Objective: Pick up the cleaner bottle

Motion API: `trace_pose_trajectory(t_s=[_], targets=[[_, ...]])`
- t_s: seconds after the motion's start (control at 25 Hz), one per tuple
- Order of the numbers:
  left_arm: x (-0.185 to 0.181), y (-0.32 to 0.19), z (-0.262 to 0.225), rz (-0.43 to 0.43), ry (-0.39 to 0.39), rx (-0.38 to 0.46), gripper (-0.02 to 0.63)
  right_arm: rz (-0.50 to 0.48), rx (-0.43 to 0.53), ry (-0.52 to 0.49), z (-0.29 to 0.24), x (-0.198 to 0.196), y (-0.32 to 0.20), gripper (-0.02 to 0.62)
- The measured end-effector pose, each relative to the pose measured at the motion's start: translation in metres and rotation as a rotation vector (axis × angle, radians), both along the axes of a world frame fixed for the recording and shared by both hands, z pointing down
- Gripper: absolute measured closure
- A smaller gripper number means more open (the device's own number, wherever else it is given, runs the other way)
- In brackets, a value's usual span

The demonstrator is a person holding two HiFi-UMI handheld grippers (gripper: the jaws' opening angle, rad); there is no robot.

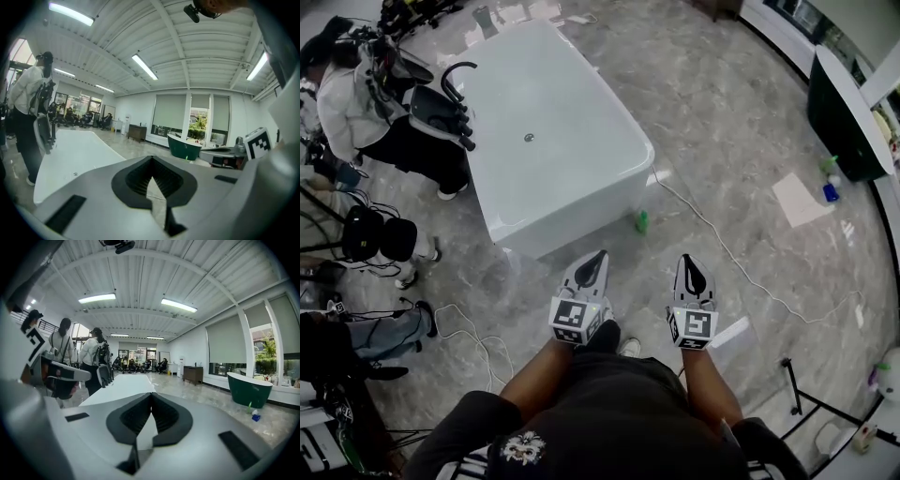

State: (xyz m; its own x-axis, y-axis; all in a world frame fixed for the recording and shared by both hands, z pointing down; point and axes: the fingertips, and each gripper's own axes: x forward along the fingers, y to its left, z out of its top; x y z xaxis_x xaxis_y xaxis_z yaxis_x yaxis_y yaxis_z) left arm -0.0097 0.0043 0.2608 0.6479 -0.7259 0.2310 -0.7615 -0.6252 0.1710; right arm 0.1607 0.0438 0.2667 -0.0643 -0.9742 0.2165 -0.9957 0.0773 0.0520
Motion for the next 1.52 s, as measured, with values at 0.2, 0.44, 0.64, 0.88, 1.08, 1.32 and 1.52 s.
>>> trace_pose_trajectory(t_s=[0.2, 0.44, 0.64, 0.88, 1.08, 1.32, 1.52], targets=[[-0.005, -0.045, 0.007, -0.009, 0.001, 0.001, 0.604, -0.034, -0.014, 0.010, 0.009, -0.014, -0.044, 0.580], [-0.002, -0.080, 0.005, -0.023, 0.015, -0.019, 0.604, -0.072, -0.026, 0.013, 0.012, -0.016, -0.085, 0.580], [0.018, -0.104, 0.025, -0.065, 0.024, -0.023, 0.604, -0.134, -0.050, 0.010, 0.041, -0.005, -0.115, 0.580], [0.047, -0.122, 0.085, -0.139, 0.027, -0.045, 0.604, -0.213, -0.071, 0.002, 0.109, 0.012, -0.146, 0.580], [0.053, -0.143, 0.155, -0.186, 0.046, -0.036, 0.604, -0.234, -0.065, -0.018, 0.189, 0.017, -0.176, 0.580], [0.058, -0.174, 0.282, -0.206, 0.031, -0.057, 0.604, -0.230, -0.059, -0.023, 0.308, 0.023, -0.206, 0.580], [0.063, -0.197, 0.372, -0.231, 0.038, -0.009, 0.604, -0.229, -0.074, 0.008, 0.417, 0.029, -0.212, 0.580]])
